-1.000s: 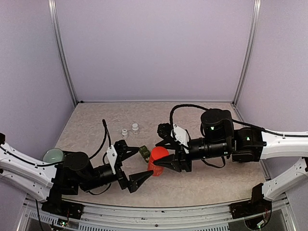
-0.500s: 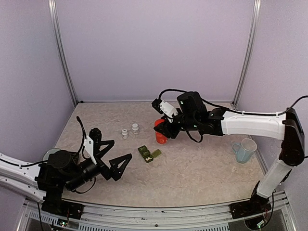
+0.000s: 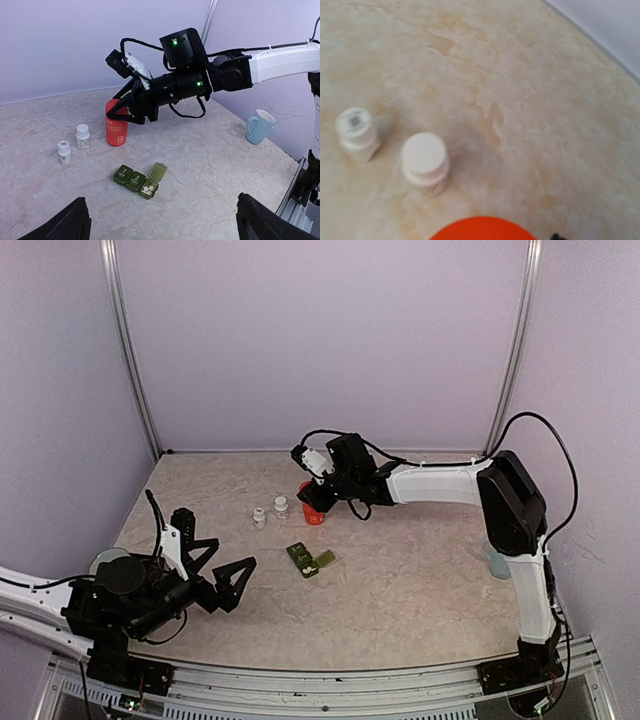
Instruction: Sort the pills into containers
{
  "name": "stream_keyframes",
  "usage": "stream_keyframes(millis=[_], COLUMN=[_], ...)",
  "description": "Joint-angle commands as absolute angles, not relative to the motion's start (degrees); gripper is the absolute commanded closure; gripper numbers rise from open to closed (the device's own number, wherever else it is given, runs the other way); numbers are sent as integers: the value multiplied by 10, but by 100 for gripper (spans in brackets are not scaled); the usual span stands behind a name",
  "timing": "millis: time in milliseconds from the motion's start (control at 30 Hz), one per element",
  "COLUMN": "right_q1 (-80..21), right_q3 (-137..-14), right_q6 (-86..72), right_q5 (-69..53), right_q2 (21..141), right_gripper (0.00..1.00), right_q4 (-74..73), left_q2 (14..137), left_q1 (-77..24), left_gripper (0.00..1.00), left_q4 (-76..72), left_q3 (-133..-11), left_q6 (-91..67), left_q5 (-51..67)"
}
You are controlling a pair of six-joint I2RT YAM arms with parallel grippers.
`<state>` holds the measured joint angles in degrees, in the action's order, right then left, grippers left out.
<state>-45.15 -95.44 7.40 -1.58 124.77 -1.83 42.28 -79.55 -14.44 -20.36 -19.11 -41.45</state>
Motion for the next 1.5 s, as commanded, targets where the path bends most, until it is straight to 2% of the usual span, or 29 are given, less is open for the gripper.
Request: stream_keyframes(millis=[0,200,433,700,867,1033,1233,1333,1467], right_q1=[-444,-439,-435,-434,-433,-436,-477,-506,-550], right_q3=[-1016,-1049,-1051,-1017,-1016,-928,-804,-771,-789], right_q6=[61,53,42,34,38,27,27,13,-9], right_q5=[-30,-31,-52,-62,-57,-65,-15,16,64], right_q2=[1281,1312,1313,1280,1275,1190,1048,1020,1039], right_gripper=[68,66,48,34,28,21,10,10,10], right_q4=[13,9,-2,1,-17,-13,-59,-91,-152], left_q2=[424,463,512,538,541,531,516,511,523], left_q1=[-798,-798,-787,-720,-714,-713,-708,-706,-698], left_gripper=[1,1,1,1,1,1,1,1,1], left_q4=[-117,-119,-119,-103,-113,-105,-89,-74,-43], left_q3=[-195,-200,-219,-239,-242,-235,-230,-233,-245], left_q6=[-216,-237,-247,-273,-269,-276,-292,-302,-327], left_q5=[-426,-420,-410,-370,-362,-369,-388,-403,-427])
